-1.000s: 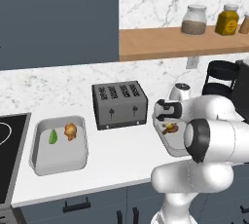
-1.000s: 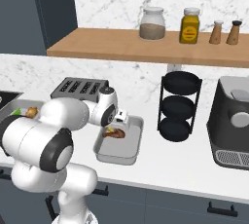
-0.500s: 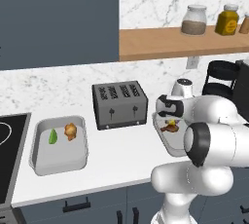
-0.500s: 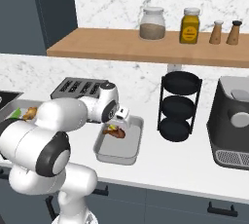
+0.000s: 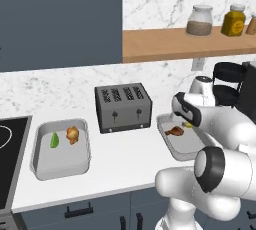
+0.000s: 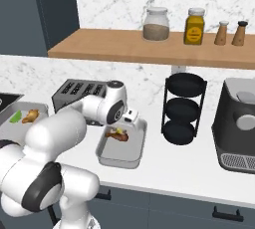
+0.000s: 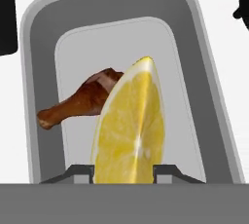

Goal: Place one lemon wedge and one chicken drumstick in each tupperware on the nearby counter, to pack two identical lunches.

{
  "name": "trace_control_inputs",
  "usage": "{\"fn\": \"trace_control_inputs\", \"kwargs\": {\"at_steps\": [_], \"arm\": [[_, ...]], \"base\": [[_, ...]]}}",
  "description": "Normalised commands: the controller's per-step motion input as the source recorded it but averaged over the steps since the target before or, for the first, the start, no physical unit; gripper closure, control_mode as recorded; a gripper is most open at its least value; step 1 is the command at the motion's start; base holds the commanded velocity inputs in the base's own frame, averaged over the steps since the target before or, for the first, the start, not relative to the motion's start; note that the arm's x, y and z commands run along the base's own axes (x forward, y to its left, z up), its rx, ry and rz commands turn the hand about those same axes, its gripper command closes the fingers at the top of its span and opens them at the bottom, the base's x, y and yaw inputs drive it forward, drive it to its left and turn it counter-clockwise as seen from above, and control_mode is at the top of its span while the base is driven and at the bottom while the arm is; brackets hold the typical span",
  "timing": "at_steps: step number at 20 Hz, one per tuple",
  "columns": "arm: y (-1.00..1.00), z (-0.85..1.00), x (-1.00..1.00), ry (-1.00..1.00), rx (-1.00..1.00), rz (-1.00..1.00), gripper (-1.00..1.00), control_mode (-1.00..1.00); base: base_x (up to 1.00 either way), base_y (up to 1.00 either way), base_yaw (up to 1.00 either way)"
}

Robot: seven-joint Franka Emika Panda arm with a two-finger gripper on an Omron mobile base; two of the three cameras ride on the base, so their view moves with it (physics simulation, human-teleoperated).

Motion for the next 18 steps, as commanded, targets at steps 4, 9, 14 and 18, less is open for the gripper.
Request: {"fn": "trace_control_inputs", "kwargs": {"at_steps": [4, 9, 14, 18], "arm": [[-0.01, -0.38, -0.06, 0.08, 0.0, 0.0, 1.0, -1.0], [-0.37, -0.22, 0.0, 0.05, 0.01, 0.0, 1.0, -1.0], [-0.15, -0.29, -0.01, 0.11, 0.0, 0.0, 1.0, -1.0], [0.3, -0.22, 0.02, 0.08, 0.0, 0.0, -1.0, -1.0]], "base": [[0.0, 0.0, 0.0], [0.0, 0.0, 0.0], [0.0, 0.0, 0.0], [0.0, 0.0, 0.0]]}}
